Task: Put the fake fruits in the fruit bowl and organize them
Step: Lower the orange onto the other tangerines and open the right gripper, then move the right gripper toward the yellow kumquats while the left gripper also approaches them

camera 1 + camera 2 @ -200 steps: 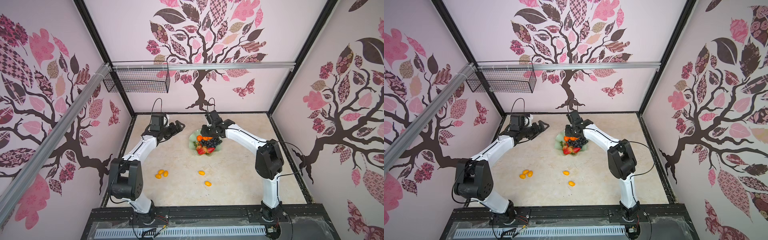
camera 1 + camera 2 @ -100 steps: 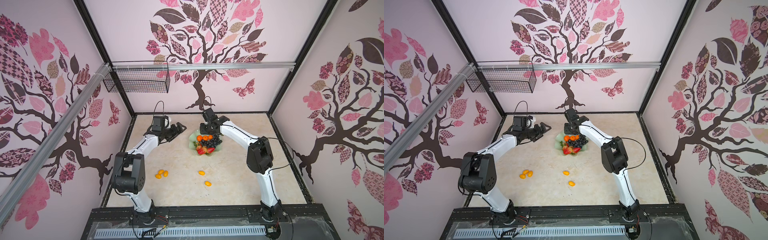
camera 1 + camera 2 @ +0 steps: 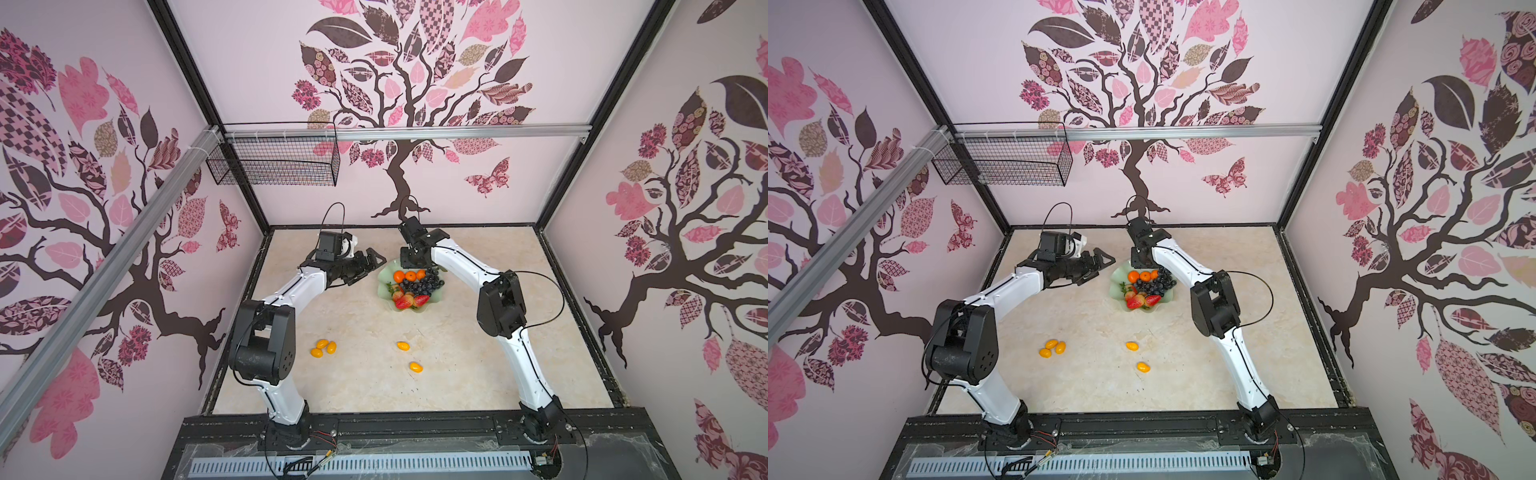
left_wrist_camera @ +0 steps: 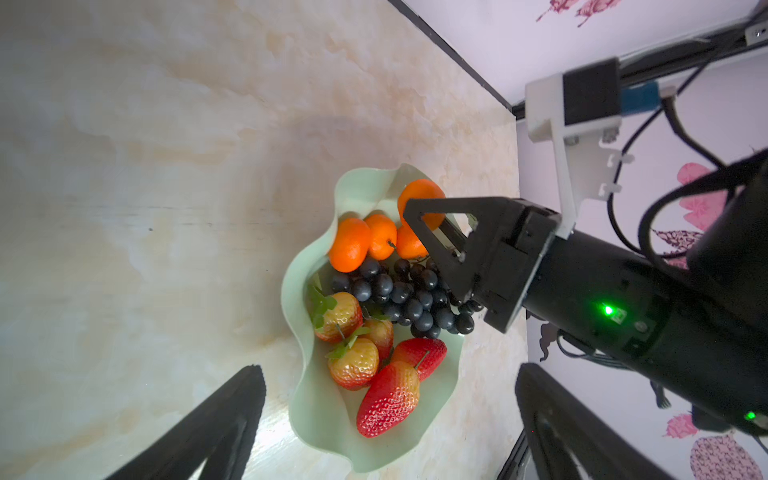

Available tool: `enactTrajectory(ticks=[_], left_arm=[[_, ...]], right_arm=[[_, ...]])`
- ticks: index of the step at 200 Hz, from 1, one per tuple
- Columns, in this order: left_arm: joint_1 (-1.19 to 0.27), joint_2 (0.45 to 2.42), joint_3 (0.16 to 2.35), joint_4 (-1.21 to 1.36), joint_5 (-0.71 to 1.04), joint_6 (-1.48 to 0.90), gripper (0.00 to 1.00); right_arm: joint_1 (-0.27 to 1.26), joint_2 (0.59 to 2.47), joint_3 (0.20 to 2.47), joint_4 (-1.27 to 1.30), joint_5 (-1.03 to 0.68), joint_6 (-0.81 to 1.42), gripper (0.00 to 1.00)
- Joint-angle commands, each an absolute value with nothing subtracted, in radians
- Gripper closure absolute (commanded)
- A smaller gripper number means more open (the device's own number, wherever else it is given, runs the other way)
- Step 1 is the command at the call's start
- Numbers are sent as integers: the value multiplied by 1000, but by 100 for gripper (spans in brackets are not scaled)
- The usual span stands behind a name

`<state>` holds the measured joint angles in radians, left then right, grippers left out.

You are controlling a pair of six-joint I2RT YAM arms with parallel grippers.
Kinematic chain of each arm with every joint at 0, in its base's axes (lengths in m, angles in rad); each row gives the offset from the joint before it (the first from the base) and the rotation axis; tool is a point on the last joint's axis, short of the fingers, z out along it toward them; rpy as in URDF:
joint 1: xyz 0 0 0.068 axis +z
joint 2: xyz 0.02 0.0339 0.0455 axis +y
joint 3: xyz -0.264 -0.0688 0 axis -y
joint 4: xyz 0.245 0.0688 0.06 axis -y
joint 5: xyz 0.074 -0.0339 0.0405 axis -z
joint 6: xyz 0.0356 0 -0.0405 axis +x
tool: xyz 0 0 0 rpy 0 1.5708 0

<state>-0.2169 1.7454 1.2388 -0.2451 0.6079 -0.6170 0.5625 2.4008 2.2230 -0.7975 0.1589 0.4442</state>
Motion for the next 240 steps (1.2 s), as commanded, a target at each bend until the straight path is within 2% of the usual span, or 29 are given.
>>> enactTrajectory(ticks=[1, 98, 167, 203, 240], left_arm=[[-221, 1764, 1281, -266, 607, -586, 2], [-229, 1785, 1303, -274, 612, -586, 2], [-232, 1734, 1298, -297, 554, -562, 2], [-235, 1688, 1288, -308, 505, -552, 2], [-244, 1632, 1271, -325, 436, -533, 2]], right_arm=[[551, 2446, 2264, -854, 189, 436, 62], [542, 2461, 2326, -876, 181, 414, 47], [541, 2380, 2374, -879, 127, 405, 46], [546, 2262, 2268, -827, 67, 421, 46], [576, 2075, 2019, -734, 67, 440, 46]])
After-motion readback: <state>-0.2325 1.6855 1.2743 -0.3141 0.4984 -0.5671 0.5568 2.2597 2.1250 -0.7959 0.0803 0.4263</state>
